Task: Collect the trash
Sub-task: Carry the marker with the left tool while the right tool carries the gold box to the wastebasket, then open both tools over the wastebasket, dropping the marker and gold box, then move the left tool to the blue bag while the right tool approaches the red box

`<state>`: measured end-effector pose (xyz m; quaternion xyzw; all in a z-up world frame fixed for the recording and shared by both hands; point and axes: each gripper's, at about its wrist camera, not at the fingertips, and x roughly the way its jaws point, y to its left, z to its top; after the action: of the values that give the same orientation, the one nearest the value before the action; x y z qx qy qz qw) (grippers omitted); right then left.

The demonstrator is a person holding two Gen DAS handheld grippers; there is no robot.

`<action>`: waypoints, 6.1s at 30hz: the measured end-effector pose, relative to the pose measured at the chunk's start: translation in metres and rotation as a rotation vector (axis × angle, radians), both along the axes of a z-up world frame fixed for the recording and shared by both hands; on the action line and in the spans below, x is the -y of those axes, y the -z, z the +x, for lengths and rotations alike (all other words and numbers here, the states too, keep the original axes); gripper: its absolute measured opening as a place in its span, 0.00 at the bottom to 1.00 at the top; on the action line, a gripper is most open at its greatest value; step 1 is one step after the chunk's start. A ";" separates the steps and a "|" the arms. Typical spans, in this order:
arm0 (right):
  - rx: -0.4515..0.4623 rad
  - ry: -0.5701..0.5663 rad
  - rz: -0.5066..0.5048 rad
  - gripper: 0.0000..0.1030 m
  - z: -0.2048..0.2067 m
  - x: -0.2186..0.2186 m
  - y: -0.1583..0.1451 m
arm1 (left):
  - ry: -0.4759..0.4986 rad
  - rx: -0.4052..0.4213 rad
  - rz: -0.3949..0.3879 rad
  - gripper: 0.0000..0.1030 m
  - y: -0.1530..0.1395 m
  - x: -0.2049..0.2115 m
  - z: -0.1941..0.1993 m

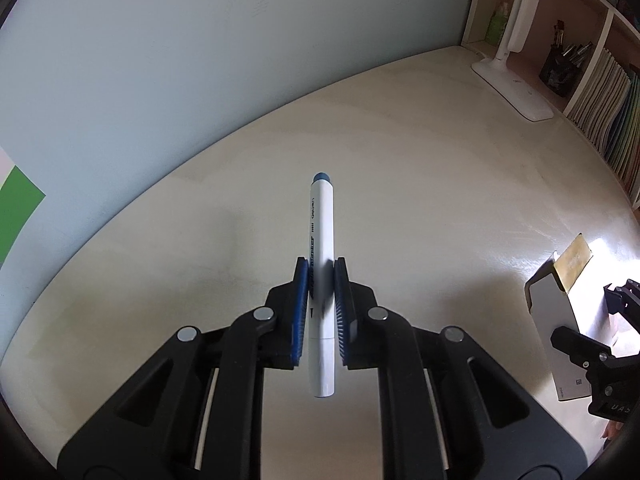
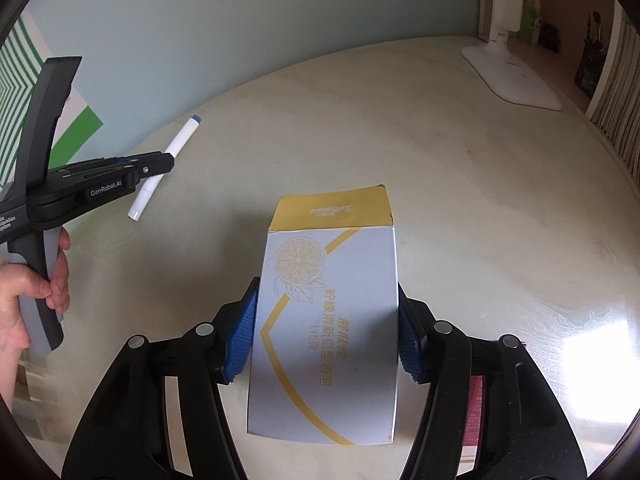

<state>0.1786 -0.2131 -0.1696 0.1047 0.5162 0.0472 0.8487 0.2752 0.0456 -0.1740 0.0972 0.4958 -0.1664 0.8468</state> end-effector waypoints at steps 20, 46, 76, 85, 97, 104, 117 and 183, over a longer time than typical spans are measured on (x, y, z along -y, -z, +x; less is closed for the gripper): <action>0.140 0.217 -0.032 0.58 -0.119 0.074 -0.074 | 0.227 0.140 0.001 0.11 -0.066 0.096 -0.096; 0.127 0.871 -0.060 0.58 -0.488 0.206 -0.075 | 0.909 0.102 -0.007 0.11 -0.072 0.336 -0.401; -0.078 1.071 0.174 0.58 -0.640 0.204 0.084 | 1.211 -0.094 0.248 0.11 0.083 0.382 -0.578; -0.140 1.131 0.303 0.58 -0.651 0.201 0.170 | 1.253 -0.154 0.324 0.11 0.160 0.392 -0.591; -0.169 1.213 0.469 0.58 -0.655 0.208 0.257 | 1.300 -0.214 0.403 0.11 0.238 0.400 -0.596; -0.183 1.236 0.542 0.75 -0.651 0.220 0.281 | 1.313 -0.230 0.439 0.26 0.267 0.403 -0.602; -0.163 1.271 0.496 0.75 -0.683 0.223 0.243 | 1.264 -0.232 0.419 0.53 0.238 0.392 -0.596; -0.012 0.016 0.062 0.85 -0.190 0.054 -0.065 | 0.508 -0.079 0.058 0.75 -0.037 0.084 -0.280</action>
<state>-0.0111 -0.2670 -0.1049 0.1353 0.5186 0.0556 0.8424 -0.0052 -0.0385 -0.1370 0.2363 0.4929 -0.3633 0.7545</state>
